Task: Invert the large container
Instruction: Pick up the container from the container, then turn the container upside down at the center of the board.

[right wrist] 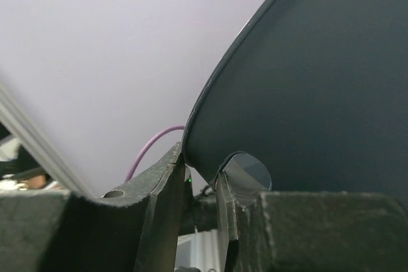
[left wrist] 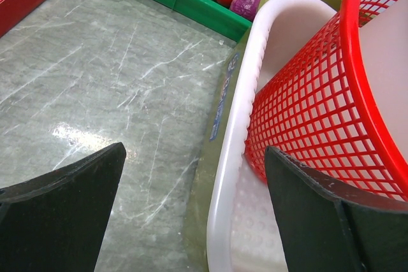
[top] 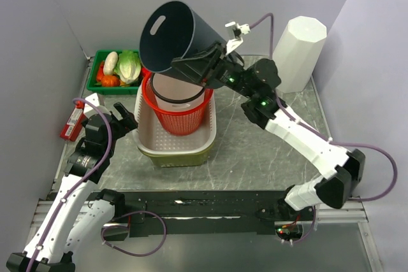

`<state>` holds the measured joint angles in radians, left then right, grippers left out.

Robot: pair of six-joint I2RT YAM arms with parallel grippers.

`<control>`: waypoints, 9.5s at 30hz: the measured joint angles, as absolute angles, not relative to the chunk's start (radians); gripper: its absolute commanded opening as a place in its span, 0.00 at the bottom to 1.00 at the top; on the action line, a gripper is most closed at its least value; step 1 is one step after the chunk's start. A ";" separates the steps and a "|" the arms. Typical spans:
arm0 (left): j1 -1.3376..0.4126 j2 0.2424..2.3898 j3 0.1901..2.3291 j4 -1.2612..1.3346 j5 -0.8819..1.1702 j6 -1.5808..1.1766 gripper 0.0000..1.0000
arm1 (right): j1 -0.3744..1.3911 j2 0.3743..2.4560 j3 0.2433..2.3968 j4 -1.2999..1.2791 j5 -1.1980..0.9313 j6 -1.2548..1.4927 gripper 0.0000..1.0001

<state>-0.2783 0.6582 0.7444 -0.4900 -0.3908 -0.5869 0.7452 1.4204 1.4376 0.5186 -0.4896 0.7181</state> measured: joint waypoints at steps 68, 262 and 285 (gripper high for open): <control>-0.278 0.692 0.744 -0.477 -0.356 -0.583 0.96 | 0.527 1.100 1.111 -0.731 0.066 0.273 0.18; -0.278 0.737 0.744 -0.476 -0.286 -0.560 0.96 | 0.654 1.795 1.088 -0.753 0.580 0.284 0.59; -0.278 0.738 0.744 -0.475 -0.286 -0.560 0.96 | 0.675 1.544 1.088 -0.755 0.634 0.313 0.59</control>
